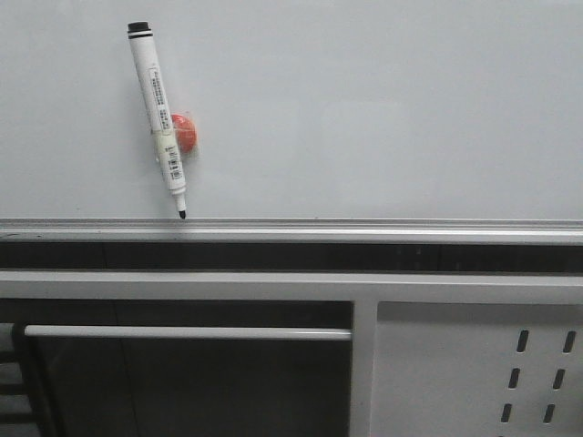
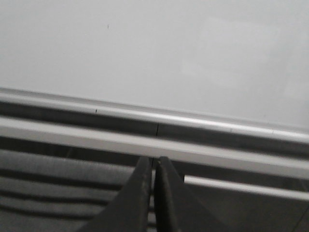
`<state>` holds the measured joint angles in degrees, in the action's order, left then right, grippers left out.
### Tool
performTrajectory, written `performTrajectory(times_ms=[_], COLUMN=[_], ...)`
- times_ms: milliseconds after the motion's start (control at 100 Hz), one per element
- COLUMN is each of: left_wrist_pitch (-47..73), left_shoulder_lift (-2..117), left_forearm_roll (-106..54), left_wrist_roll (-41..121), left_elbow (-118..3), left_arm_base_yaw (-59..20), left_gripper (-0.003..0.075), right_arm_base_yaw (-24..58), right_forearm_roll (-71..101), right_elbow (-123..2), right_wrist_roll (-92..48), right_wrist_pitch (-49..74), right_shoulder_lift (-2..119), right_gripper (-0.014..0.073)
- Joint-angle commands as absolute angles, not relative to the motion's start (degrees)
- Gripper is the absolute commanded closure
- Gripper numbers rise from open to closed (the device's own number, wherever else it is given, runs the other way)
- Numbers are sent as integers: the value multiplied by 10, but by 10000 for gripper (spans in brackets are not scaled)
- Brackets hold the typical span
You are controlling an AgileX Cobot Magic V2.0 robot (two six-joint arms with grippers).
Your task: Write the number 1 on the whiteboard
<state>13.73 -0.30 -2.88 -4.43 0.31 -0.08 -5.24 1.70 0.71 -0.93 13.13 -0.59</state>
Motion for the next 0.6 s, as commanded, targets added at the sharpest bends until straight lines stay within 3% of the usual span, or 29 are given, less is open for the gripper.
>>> performTrajectory(times_ms=[0,240,590], left_wrist_pitch=[14,-121,-179], left_shoulder_lift=[-19,-19,-19], left_forearm_roll=[-65,-76,-78], left_wrist_roll=[-48,-48,-50], left_elbow=[16,16,16], left_arm_base_yaw=[1,1,1], left_gripper=[739,739,739], right_arm_base_yaw=[-56,-56,-56], right_forearm_roll=[62,72,102], right_elbow=[23,23,23], right_wrist_roll=[-13,-13,-9], right_wrist_pitch=[5,-102,-157], right_shoulder_lift=[-16,-16,-16], right_gripper=[669,669,669])
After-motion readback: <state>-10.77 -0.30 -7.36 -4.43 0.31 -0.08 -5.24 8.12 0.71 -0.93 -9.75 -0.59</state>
